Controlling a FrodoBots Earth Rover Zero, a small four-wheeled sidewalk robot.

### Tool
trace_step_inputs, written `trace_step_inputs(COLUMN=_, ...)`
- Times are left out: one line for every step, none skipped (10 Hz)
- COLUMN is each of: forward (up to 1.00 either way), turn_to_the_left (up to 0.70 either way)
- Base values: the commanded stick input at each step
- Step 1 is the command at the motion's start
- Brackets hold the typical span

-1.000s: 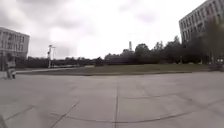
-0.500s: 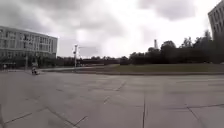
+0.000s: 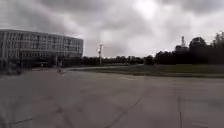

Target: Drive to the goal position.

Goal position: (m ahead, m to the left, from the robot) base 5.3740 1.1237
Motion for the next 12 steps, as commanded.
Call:
trace_step_inputs(forward=0.7, turn_to_the_left=0.35)
trace_step_inputs(forward=0.7, turn_to_the_left=0.35)
trace_step_inputs(forward=0.7, turn_to_the_left=0.27)
trace_step_inputs(forward=0.7, turn_to_the_left=0.12)
trace_step_inputs(forward=0.7, turn_to_the_left=0.02)
trace_step_inputs(forward=0.7, turn_to_the_left=0.02)
trace_step_inputs(forward=0.7, turn_to_the_left=0.02)
trace_step_inputs(forward=0.7, turn_to_the_left=0.02)
trace_step_inputs(forward=0.7, turn_to_the_left=0.02)
trace_step_inputs(forward=0.7, turn_to_the_left=0.02)
trace_step_inputs(forward=0.7, turn_to_the_left=0.02)
trace_step_inputs(forward=0.7, turn_to_the_left=0.02)
